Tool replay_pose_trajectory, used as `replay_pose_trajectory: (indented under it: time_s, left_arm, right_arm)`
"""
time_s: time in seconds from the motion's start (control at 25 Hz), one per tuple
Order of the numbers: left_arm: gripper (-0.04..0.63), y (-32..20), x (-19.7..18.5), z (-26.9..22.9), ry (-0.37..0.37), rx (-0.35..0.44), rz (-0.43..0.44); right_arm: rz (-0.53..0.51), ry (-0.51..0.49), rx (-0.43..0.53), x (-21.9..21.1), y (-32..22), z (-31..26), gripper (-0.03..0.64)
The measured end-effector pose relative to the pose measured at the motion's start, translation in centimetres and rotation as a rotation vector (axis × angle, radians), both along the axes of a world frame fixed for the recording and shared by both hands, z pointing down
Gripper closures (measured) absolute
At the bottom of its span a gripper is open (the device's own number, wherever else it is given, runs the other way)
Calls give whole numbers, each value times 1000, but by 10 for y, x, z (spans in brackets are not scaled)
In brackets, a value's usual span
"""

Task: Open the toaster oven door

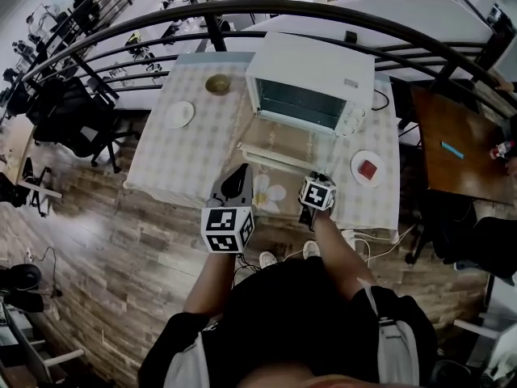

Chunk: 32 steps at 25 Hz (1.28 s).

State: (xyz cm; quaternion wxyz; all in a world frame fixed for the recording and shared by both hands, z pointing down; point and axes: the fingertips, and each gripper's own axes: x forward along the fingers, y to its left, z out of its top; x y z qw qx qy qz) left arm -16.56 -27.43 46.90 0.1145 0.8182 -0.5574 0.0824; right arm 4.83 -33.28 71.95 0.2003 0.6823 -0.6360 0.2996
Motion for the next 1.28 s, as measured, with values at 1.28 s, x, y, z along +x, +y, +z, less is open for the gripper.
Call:
replay_pose_trajectory:
  time_s: [1.28]
  left_arm:
    - [583, 15, -46, 29, -30, -47, 20]
  right_arm:
    - [17, 68, 24, -9, 10, 65, 546]
